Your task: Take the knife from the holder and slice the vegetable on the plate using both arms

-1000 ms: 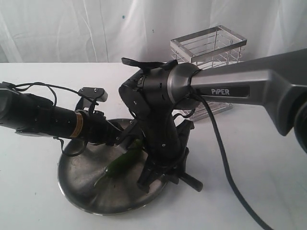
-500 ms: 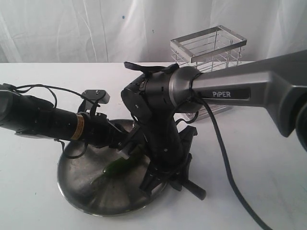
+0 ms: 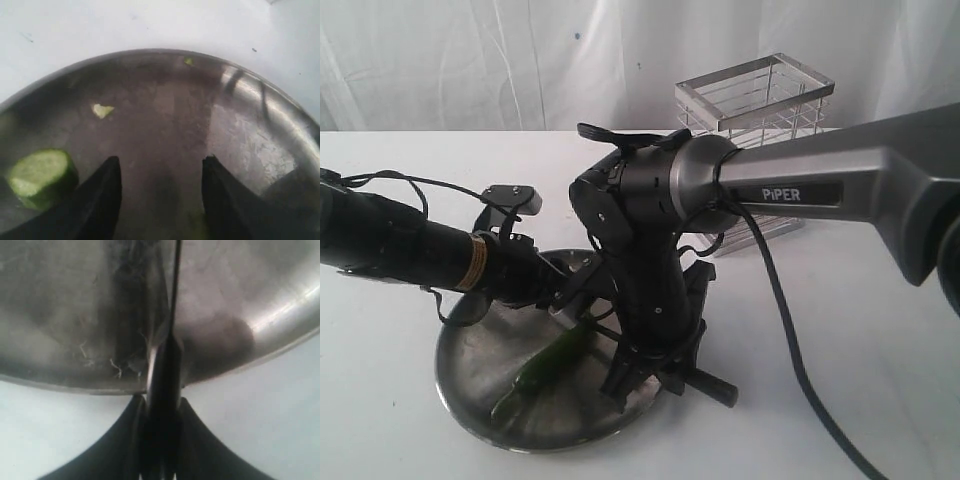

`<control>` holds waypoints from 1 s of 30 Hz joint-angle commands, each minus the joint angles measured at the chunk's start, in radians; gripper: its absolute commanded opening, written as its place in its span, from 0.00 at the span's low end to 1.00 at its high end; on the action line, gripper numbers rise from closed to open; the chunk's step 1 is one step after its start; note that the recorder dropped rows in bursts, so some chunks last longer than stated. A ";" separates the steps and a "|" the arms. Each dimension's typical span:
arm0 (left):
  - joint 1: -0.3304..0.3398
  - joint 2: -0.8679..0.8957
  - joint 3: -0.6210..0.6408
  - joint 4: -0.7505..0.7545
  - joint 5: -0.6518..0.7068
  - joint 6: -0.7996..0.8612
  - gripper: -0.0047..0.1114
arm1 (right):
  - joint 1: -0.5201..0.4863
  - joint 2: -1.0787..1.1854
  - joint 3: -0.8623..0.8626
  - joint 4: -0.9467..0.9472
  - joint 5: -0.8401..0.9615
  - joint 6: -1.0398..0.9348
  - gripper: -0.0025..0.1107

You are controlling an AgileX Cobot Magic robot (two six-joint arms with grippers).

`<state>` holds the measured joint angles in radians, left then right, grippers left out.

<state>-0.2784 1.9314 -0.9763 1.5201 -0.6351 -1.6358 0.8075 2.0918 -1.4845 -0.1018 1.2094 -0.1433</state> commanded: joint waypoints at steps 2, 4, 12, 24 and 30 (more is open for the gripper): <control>-0.024 -0.068 0.008 0.208 -0.013 -0.108 0.50 | 0.007 -0.005 -0.020 0.021 -0.139 -0.021 0.02; -0.024 -0.078 0.008 0.224 -0.019 -0.143 0.50 | 0.007 -0.005 -0.020 0.021 -0.141 -0.031 0.02; -0.012 -0.181 0.008 0.224 0.003 -0.175 0.50 | 0.007 -0.005 -0.020 0.019 -0.139 -0.037 0.02; 0.105 -0.198 0.060 0.224 -0.041 -0.196 0.50 | 0.009 0.064 -0.101 0.019 -0.012 -0.038 0.02; 0.176 -0.216 0.058 0.224 -0.030 -0.207 0.50 | 0.009 0.064 -0.101 0.021 0.002 -0.038 0.02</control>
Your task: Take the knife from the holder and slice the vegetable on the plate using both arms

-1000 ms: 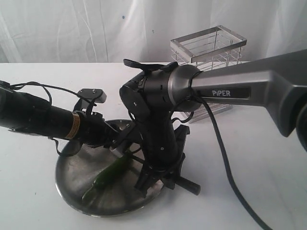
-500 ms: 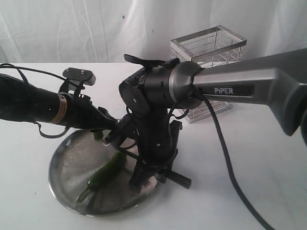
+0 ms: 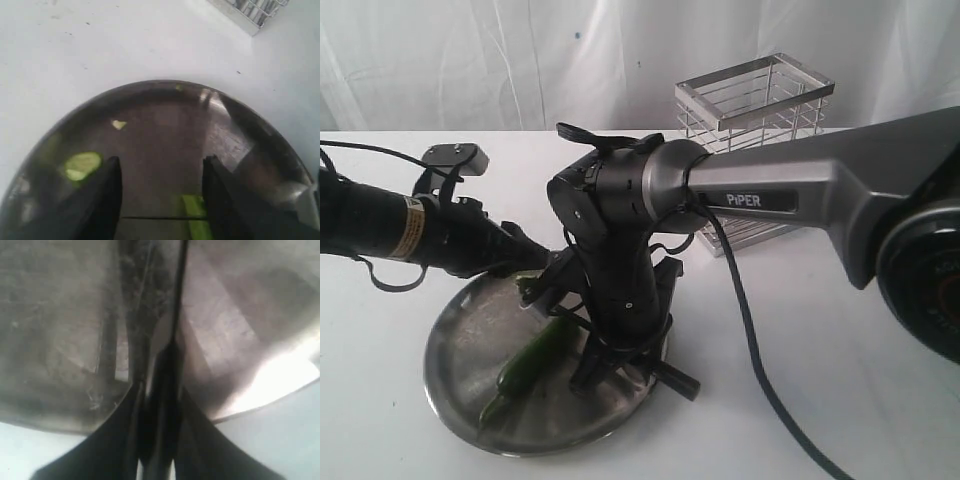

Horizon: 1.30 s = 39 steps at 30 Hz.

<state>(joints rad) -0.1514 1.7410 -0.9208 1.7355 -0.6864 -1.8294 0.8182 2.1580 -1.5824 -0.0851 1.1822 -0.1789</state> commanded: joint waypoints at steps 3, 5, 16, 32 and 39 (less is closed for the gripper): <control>0.095 -0.043 0.002 0.009 -0.036 -0.017 0.50 | -0.002 -0.002 -0.003 0.004 0.030 -0.002 0.02; 0.109 -0.048 0.002 0.009 -0.071 -0.026 0.50 | -0.002 -0.002 -0.003 0.004 0.030 -0.001 0.02; 0.097 -0.048 0.185 0.009 -0.074 -0.009 0.50 | -0.002 -0.002 -0.003 -0.024 0.039 0.031 0.02; -0.070 -0.048 0.239 0.009 0.026 0.013 0.50 | -0.002 -0.002 -0.003 -0.037 0.039 0.026 0.02; -0.070 -0.048 0.239 0.009 0.036 0.013 0.50 | 0.001 -0.002 -0.003 0.009 0.039 0.019 0.02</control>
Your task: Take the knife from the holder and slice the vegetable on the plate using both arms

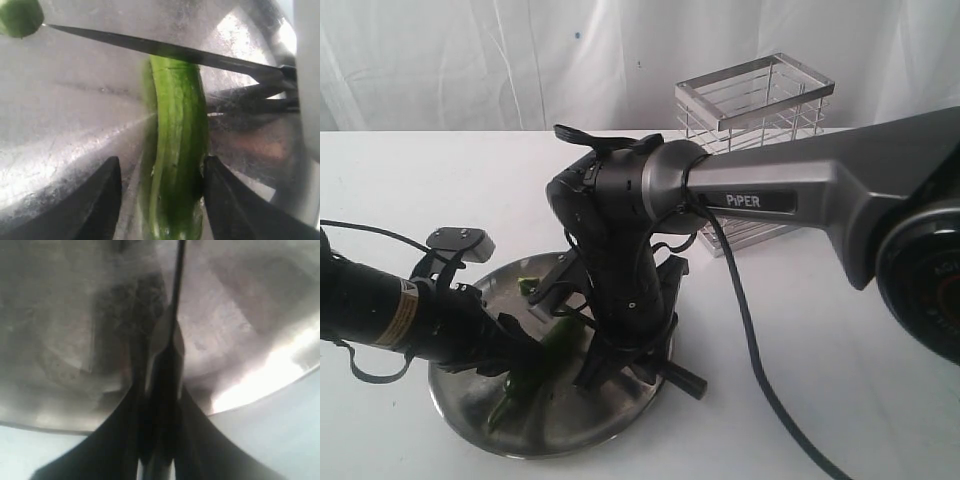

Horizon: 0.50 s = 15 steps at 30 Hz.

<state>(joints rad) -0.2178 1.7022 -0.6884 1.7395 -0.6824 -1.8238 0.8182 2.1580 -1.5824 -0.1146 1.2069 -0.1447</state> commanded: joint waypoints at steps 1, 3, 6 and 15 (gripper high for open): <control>-0.004 -0.009 0.007 0.005 0.038 0.007 0.50 | 0.001 -0.002 -0.001 0.046 0.014 -0.017 0.02; -0.004 -0.009 0.007 0.005 0.057 0.007 0.50 | 0.001 -0.002 -0.001 0.056 0.014 -0.017 0.02; -0.004 -0.009 0.007 0.005 0.059 0.007 0.50 | 0.001 -0.002 -0.001 0.058 0.014 -0.017 0.02; -0.004 -0.009 0.007 0.002 0.078 0.000 0.50 | 0.004 0.026 -0.001 0.076 0.014 -0.012 0.02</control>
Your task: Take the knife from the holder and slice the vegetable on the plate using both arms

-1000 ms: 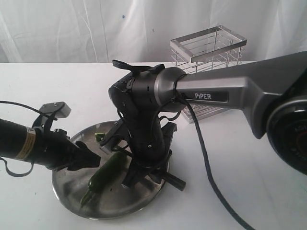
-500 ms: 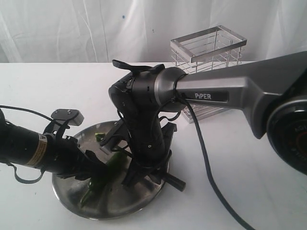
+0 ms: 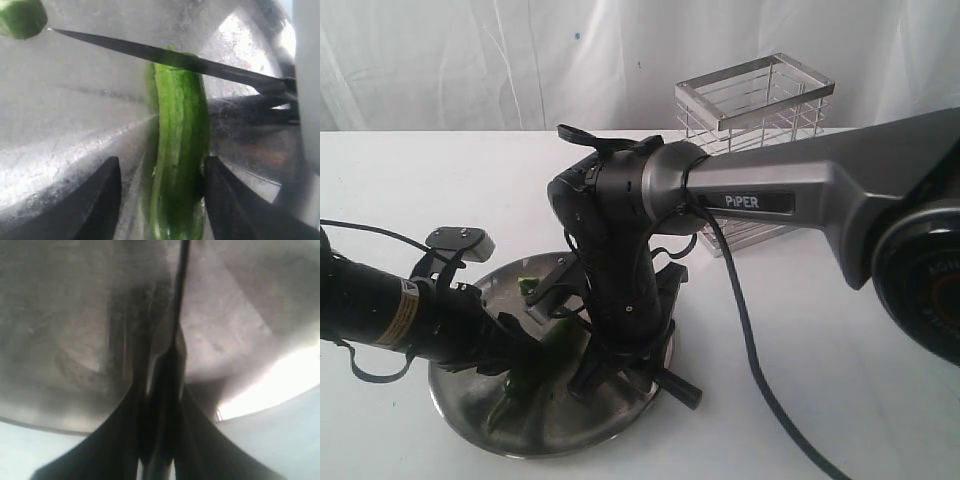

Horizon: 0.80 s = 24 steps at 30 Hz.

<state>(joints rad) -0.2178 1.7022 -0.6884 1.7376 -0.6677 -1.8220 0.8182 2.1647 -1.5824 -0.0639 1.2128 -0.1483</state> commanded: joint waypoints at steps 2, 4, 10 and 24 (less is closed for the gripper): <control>-0.004 -0.009 0.007 0.002 0.072 -0.004 0.50 | 0.007 0.027 -0.001 0.023 0.008 -0.009 0.02; -0.004 -0.011 0.007 0.002 0.075 -0.004 0.50 | 0.007 0.027 -0.001 0.017 0.008 -0.009 0.02; -0.004 -0.026 0.007 0.002 0.063 -0.006 0.50 | 0.007 0.027 -0.001 -0.030 0.008 0.004 0.02; -0.004 -0.028 0.041 -0.001 0.031 -0.003 0.50 | -0.022 0.027 -0.001 -0.050 0.008 0.038 0.02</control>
<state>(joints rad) -0.2182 1.6818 -0.6600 1.7217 -0.6609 -1.8238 0.8117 2.1778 -1.5863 -0.0879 1.2049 -0.1156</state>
